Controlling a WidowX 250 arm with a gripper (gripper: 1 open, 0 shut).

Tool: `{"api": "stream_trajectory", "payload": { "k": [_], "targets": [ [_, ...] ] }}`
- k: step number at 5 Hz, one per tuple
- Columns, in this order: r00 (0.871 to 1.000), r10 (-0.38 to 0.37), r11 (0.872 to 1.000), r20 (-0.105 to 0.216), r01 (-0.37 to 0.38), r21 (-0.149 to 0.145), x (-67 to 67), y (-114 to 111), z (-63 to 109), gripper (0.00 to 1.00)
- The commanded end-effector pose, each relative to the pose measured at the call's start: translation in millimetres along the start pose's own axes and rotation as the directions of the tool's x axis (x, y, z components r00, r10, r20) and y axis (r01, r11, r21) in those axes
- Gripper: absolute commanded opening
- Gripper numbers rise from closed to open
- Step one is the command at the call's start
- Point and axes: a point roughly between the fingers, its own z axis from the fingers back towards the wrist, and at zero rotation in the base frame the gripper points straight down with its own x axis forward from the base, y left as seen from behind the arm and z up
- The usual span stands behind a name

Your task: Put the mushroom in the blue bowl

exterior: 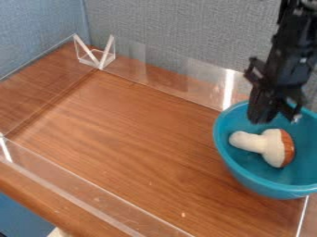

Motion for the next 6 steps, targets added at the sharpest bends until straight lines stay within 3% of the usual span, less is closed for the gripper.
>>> {"api": "stream_trajectory", "payload": {
  "k": [1,4,6],
  "targets": [
    [0.997,0.038,0.999,0.067,-0.039,0.024,8.7,23,18.5,0.0],
    [0.986,0.143,0.989,0.084,-0.145,0.02,1.9,55,8.6,0.0],
    [0.993,0.02,0.999,0.116,-0.025,0.039,2.9,66,28.5,0.0]
  ]
}}
